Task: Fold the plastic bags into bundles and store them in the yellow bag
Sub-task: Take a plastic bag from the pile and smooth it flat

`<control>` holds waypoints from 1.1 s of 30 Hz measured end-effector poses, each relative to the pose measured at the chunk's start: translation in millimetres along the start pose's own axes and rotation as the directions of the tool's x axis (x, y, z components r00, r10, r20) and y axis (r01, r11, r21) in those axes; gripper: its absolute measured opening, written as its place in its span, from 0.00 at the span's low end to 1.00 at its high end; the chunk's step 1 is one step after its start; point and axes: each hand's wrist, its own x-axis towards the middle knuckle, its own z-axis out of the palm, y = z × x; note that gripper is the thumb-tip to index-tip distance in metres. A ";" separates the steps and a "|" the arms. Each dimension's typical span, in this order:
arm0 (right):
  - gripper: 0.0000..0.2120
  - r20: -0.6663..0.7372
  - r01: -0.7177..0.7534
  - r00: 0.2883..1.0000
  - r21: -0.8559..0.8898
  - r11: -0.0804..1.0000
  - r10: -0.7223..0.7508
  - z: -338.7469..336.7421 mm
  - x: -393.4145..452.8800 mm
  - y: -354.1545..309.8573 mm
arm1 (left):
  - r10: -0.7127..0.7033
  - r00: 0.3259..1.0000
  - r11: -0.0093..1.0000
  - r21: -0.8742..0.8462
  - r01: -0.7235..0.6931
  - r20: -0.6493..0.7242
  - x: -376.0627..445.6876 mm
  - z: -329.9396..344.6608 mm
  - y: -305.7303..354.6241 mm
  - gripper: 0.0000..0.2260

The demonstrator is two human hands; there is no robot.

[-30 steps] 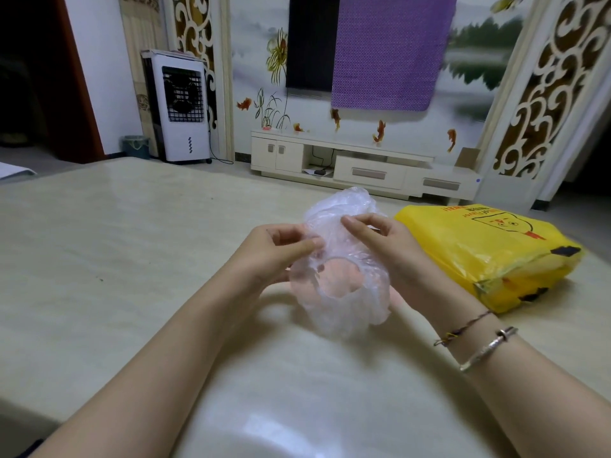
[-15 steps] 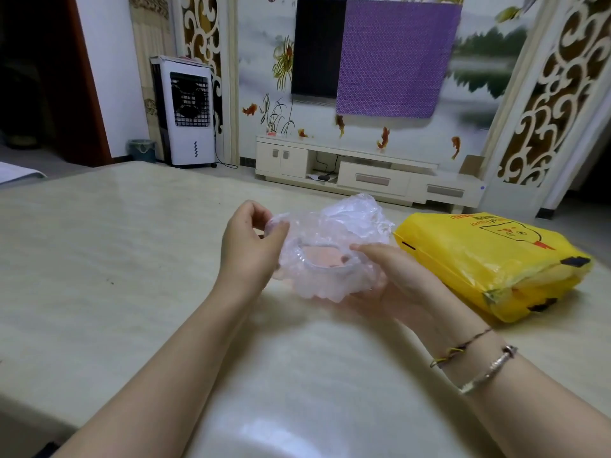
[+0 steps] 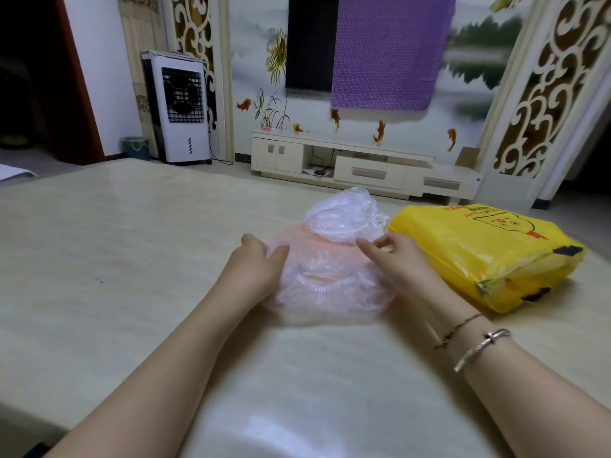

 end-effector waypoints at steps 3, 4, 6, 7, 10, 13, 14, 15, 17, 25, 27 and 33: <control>0.19 0.095 -0.109 0.990 0.049 0.993 0.104 -2.6 -6.3 -4.2 | -0.134 0.982 0.946 -0.276 0.167 0.136 1.0 -2.2 5.3 0.14; 0.17 0.096 -0.103 0.990 0.044 0.994 0.099 -1.7 -6.5 -3.3 | -0.163 0.969 0.914 -0.342 0.220 0.188 0.3 -3.4 6.1 0.14; 0.14 0.061 -0.037 0.997 0.013 0.999 0.036 1.4 -7.9 -1.0 | -0.157 0.953 0.892 -0.377 0.249 0.258 -0.9 -3.6 4.6 0.16; 0.14 0.034 0.024 0.999 -0.031 0.999 -0.023 3.9 -7.7 0.7 | -0.124 0.957 0.896 -0.384 0.221 0.262 -1.9 -3.1 3.5 0.18; 0.14 -0.015 0.232 0.970 -0.229 0.945 -0.242 9.4 -5.8 5.8 | -0.005 0.994 0.956 -0.290 0.038 0.112 -4.0 -2.4 -0.7 0.17; 0.15 0.015 0.332 0.935 -0.387 0.860 -0.354 10.5 -2.4 13.1 | 0.122 0.992 0.990 -0.066 -0.124 -0.036 -6.4 -4.1 -2.4 0.16; 0.16 0.034 0.333 0.936 -0.411 0.848 -0.351 9.7 -0.6 15.8 | 0.141 0.989 0.990 0.000 -0.141 -0.049 -7.3 -4.4 -2.9 0.16; 0.17 0.054 0.325 0.941 -0.413 0.851 -0.334 7.4 -0.5 17.1 | 0.147 0.988 0.988 0.064 -0.143 -0.054 -8.8 -4.3 -2.9 0.16; 0.18 0.088 0.335 0.941 -0.387 0.859 -0.328 3.1 -0.5 21.1 | 0.156 0.986 0.967 0.213 -0.141 -0.059 -11.5 -4.0 -2.9 0.18; 0.22 0.406 0.583 0.798 -0.333 0.741 -0.445 3.2 -21.7 3.5 | 0.609 0.789 0.742 0.294 -0.602 0.080 -7.5 -7.3 -1.8 0.14; 0.28 0.542 0.534 0.796 -0.418 0.735 -0.270 9.4 -23.1 9.1 | 0.523 0.804 0.717 0.362 -0.595 0.283 -7.3 -2.9 -6.7 0.19; 0.39 0.623 0.468 0.781 -0.556 0.687 -0.029 0.4 -17.0 23.2 | 0.168 0.816 0.713 0.504 -0.488 0.553 1.7 1.5 -16.8 0.32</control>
